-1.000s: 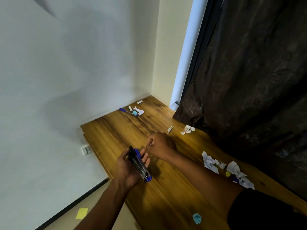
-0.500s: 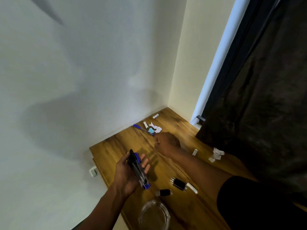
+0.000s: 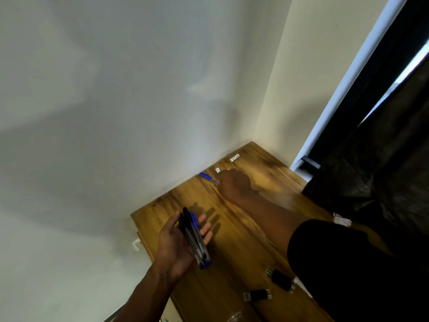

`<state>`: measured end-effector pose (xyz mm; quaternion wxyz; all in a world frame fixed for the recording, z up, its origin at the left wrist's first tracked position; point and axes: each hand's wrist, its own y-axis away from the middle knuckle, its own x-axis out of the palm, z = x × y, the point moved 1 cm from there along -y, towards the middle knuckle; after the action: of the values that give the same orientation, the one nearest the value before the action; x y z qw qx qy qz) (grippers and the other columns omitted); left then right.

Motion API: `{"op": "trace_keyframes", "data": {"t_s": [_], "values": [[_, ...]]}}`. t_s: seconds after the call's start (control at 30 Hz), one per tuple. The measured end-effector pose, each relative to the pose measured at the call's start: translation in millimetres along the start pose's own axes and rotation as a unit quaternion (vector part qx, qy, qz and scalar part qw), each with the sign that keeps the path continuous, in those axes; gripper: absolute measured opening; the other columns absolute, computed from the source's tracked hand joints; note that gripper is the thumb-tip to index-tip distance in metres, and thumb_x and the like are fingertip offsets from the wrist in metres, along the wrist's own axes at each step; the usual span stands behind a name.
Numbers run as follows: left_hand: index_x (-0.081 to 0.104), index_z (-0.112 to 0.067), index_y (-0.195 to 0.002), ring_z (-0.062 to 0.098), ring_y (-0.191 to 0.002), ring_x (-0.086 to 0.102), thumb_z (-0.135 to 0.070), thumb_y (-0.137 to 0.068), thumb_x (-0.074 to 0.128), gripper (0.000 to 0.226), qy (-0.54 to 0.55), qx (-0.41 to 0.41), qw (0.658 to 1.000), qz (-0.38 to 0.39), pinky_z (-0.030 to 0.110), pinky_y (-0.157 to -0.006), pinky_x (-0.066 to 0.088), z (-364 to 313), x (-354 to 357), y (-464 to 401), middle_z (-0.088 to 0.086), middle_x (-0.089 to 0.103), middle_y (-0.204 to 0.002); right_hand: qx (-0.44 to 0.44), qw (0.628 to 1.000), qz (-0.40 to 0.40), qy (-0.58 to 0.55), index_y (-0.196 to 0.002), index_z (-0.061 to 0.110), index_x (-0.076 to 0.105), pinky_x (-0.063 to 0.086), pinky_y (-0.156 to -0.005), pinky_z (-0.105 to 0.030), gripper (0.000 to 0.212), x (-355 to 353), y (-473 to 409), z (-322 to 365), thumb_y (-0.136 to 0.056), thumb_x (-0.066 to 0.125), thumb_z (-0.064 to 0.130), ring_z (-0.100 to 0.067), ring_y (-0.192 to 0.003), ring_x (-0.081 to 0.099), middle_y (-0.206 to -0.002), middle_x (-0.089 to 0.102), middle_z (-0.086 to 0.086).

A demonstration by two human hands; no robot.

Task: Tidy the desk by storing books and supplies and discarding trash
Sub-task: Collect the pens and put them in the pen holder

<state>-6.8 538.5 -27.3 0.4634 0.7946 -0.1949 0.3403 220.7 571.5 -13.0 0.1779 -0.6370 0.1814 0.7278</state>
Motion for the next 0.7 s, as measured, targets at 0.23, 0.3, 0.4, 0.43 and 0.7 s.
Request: {"op": "trace_keyframes", "data": {"t_s": [0.23, 0.3, 0.4, 0.43, 0.7], "values": [[0.044, -0.019, -0.151, 0.040, -0.130, 0.056, -0.047, -0.099, 0.052, 0.060, -0.005, -0.006, 1.000, -0.001, 0.051, -0.101, 0.048, -2.7, -4.4, -6.6, 0.019, 0.067, -0.132, 0.030, 0.999, -0.015, 0.025, -0.130, 0.026, 0.064, 0.045, -0.094, -0.042, 0.034, 26.5, -1.0, 6.3, -0.096, 0.057, 0.022, -0.026, -0.118, 0.062, -0.128, 0.067, -0.006], [0.044, -0.018, -0.151, 0.040, -0.130, 0.056, -0.047, -0.099, 0.051, 0.060, -0.007, -0.006, 1.000, -0.001, 0.051, -0.104, 0.046, -0.9, -4.3, -6.9, 0.019, 0.067, -0.131, 0.030, 0.999, -0.025, 0.016, -0.126, 0.026, 0.066, 0.043, -0.096, -0.041, 0.031, 21.9, 4.7, 7.0, -0.096, 0.057, 0.026, -0.026, -0.120, 0.061, -0.124, 0.068, -0.004], [0.045, -0.017, -0.150, 0.039, -0.130, 0.055, -0.048, -0.099, 0.051, 0.060, -0.013, -0.005, 1.000, 0.003, 0.051, -0.107, 0.045, 2.6, 0.5, -5.8, 0.019, 0.067, -0.132, 0.041, 0.998, -0.036, -0.044, -0.116, 0.023, 0.070, 0.047, -0.092, -0.037, 0.025, -0.5, 18.2, 7.4, -0.096, 0.057, 0.032, -0.027, -0.112, 0.065, -0.117, 0.071, -0.004], [0.045, -0.017, -0.150, 0.039, -0.130, 0.056, -0.048, -0.099, 0.051, 0.060, -0.016, -0.008, 1.000, 0.007, 0.050, -0.107, 0.045, 3.9, 3.0, -5.4, 0.018, 0.067, -0.132, 0.053, 0.995, -0.046, -0.069, -0.112, 0.024, 0.073, 0.049, -0.088, -0.035, 0.024, -9.9, 26.4, 7.5, -0.095, 0.059, 0.034, -0.026, -0.108, 0.067, -0.114, 0.072, -0.002], [0.055, -0.008, -0.141, 0.033, -0.107, 0.066, -0.053, -0.096, 0.052, 0.064, -0.047, -0.039, 0.997, 0.039, 0.045, -0.091, 0.053, 40.6, 44.7, 11.7, 0.016, 0.069, -0.121, 0.156, 0.952, -0.103, -0.242, -0.089, 0.033, 0.069, 0.056, -0.072, -0.031, 0.018, -53.5, 144.5, 4.3, -0.085, 0.066, 0.050, -0.012, -0.079, 0.069, -0.085, 0.073, 0.009]]}}
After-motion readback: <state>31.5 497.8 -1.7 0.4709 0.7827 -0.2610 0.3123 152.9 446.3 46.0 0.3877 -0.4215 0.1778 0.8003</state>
